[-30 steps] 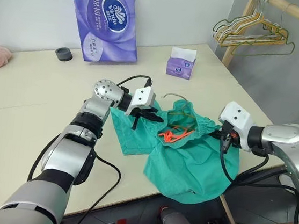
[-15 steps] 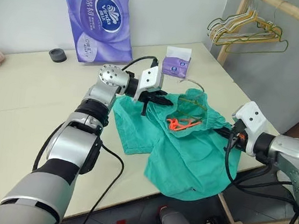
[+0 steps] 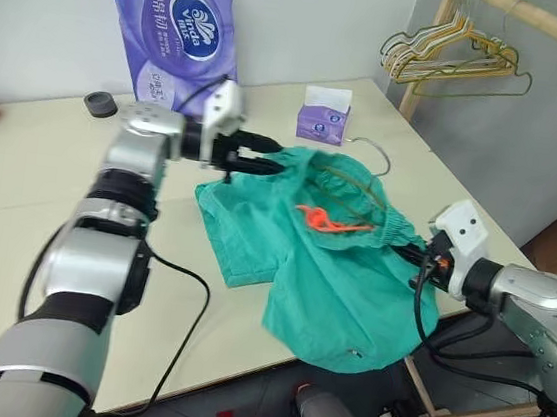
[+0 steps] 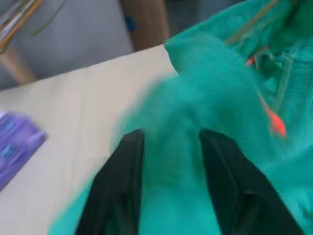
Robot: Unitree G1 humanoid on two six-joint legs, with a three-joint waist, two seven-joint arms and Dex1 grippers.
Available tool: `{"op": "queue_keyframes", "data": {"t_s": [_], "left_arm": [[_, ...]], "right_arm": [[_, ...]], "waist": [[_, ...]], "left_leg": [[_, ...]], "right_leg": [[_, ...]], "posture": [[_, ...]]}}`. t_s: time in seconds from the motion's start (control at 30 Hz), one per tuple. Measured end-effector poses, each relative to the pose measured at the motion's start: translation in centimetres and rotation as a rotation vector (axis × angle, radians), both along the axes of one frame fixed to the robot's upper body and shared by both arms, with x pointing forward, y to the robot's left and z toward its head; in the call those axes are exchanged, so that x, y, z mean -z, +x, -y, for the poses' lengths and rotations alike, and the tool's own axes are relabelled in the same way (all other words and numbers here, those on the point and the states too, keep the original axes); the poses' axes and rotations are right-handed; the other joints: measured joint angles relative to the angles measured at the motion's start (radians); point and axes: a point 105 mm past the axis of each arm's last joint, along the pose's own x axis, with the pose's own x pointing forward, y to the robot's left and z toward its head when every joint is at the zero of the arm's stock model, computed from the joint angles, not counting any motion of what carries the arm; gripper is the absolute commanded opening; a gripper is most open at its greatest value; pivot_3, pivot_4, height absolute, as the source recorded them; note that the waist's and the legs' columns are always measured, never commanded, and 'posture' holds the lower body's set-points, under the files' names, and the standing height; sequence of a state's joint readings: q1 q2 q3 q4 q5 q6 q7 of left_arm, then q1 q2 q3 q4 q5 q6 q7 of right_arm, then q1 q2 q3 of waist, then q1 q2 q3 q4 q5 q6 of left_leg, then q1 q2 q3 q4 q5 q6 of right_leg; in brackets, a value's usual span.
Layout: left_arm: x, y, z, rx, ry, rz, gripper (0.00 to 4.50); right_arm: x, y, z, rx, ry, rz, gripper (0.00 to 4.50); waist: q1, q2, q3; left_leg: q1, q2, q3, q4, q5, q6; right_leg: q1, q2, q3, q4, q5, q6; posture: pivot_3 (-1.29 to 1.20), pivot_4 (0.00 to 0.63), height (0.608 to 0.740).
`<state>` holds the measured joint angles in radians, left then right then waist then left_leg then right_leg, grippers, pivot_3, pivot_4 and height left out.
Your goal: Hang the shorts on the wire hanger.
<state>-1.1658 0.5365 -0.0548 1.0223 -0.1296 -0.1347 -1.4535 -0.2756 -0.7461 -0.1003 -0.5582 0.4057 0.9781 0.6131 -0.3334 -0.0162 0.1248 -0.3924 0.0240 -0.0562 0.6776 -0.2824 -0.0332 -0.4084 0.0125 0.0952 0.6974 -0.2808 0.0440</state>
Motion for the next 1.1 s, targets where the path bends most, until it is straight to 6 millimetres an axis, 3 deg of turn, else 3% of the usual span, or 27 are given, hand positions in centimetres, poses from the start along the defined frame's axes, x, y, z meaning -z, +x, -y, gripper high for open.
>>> {"op": "queue_keyframes", "data": {"t_s": [0.03, 0.17, 0.43, 0.57, 0.77, 0.93, 1.1], "left_arm": [[0.3, -0.1, 0.3, 0.011, 0.004, 0.002, 3.21], [1.3, -0.3, 2.0, 0.066, 0.018, 0.001, 3.21], [-0.9, 1.3, 1.5, -0.072, -0.055, 0.101, 3.21], [-1.0, 1.6, 1.2, -0.102, -0.032, 0.15, 3.21], [-0.8, 1.7, 1.9, -0.095, -0.035, 0.148, 3.21], [-0.8, 1.4, 4.3, -0.039, -0.058, 0.148, 3.21], [-1.7, 1.0, 7.5, 0.035, -0.095, 0.15, 3.21]], "right_arm": [[-0.1, 0.1, 0.0, 0.0, -0.001, 0.002, 0.0], [-0.4, 0.1, -0.5, -0.032, -0.003, 0.015, 0.0], [-0.4, 0.0, 0.1, -0.023, -0.037, 0.01, 0.0], [-0.8, 0.0, 0.8, 0.008, -0.029, 0.017, 0.0], [-1.2, -0.9, 5.0, 0.226, 0.059, -0.012, 0.0], [-1.5, -2.1, 8.7, 0.426, 0.118, -0.05, 0.0], [-2.0, -3.0, 10.8, 0.538, 0.147, -0.067, 0.0]], "waist": [[0.008, 0.0, 0.0], [0.024, 0.0, 0.0], [0.022, 0.0, 0.0], [0.023, 0.0, 0.0], [0.023, 0.0, 0.0], [0.015, 0.0, 0.0], [-0.004, 0.0, 0.0]], "left_leg": [[0.0, 0.0, -0.001, 0.001, 0.0, 0.0], [-0.001, -0.004, 0.0, 0.002, 0.0, 0.0], [-0.001, -0.009, -0.001, 0.002, 0.0, 0.0], [-0.001, -0.01, -0.001, 0.002, 0.0, 0.0], [-0.002, -0.013, -0.003, 0.002, 0.0, 0.0], [-0.002, -0.014, -0.001, 0.002, 0.0, 0.0], [-0.002, -0.015, -0.001, 0.001, 0.0, 0.0]], "right_leg": [[0.001, -0.001, -0.002, 0.0, 0.0, 0.0], [0.001, -0.004, 0.0, 0.0, -0.001, 0.001], [0.001, -0.006, 0.0, 0.0, -0.001, 0.002], [0.001, -0.008, -0.001, 0.0, -0.001, 0.002], [0.002, -0.013, -0.002, 0.001, -0.003, 0.005], [0.002, -0.015, -0.001, 0.001, -0.004, 0.007], [0.002, -0.014, -0.001, 0.0, -0.004, 0.007]], "posture": [[-0.31, 0.076, 0.74], [-0.32, 0.075, 0.74], [-0.32, 0.071, 0.74], [-0.35, 0.073, 0.74], [-0.39, 0.082, 0.74], [-0.41, 0.086, 0.74], [-0.42, 0.086, 0.74]]}}
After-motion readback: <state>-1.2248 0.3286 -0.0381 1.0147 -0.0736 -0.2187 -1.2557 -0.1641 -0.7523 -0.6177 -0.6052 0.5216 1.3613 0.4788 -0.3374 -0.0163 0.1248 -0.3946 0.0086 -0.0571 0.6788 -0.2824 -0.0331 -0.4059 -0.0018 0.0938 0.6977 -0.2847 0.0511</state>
